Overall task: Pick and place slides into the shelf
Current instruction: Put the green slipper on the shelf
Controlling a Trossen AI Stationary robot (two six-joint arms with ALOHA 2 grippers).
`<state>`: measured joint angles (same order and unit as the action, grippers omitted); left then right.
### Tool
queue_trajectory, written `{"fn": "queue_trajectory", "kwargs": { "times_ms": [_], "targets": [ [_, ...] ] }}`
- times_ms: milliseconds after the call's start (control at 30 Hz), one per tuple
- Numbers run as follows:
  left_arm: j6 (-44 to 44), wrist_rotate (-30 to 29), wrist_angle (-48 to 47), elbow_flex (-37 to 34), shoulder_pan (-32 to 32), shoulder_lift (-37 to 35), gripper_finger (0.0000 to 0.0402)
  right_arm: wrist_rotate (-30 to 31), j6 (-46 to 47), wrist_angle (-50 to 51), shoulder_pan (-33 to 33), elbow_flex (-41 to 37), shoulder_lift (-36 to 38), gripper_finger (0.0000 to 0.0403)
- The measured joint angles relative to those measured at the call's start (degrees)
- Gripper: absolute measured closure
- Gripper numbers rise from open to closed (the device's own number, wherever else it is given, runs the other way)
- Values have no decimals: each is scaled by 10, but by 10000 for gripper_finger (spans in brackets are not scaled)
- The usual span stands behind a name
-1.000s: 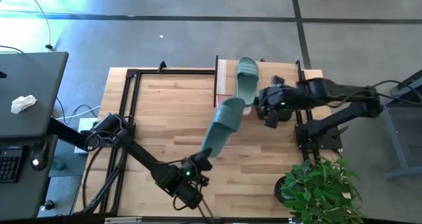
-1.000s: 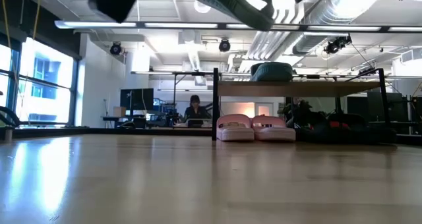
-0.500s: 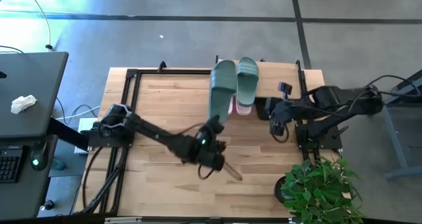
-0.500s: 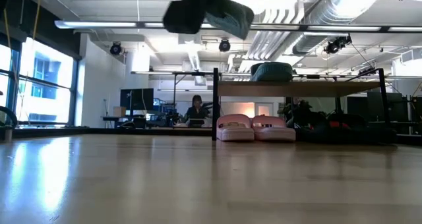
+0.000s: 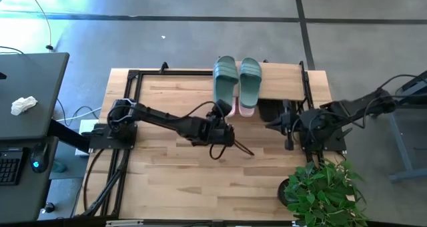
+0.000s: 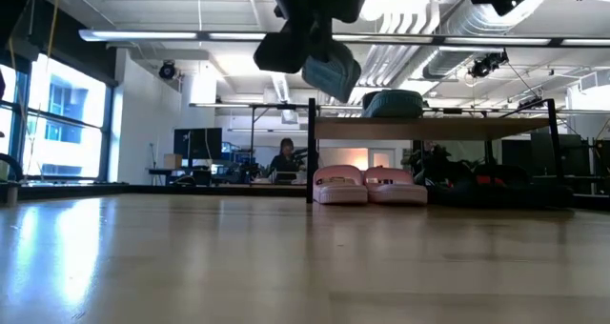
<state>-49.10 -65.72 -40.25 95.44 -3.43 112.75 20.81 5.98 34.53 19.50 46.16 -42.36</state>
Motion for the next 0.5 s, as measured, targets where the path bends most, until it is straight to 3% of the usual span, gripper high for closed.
{"fn": "queue_trajectory", "kwargs": {
  "times_ms": [233,367,500],
  "targets": [
    [-33,37,38,0,44,0,359,-3,6,-46,0,-91,57,403],
    [-68,88,80,0,61,0,359,-3,11,-58,-1,-117,69,403],
    [-81,95,92,0,68,0,359,-4,15,-57,-1,-124,69,403]
  ]
}}
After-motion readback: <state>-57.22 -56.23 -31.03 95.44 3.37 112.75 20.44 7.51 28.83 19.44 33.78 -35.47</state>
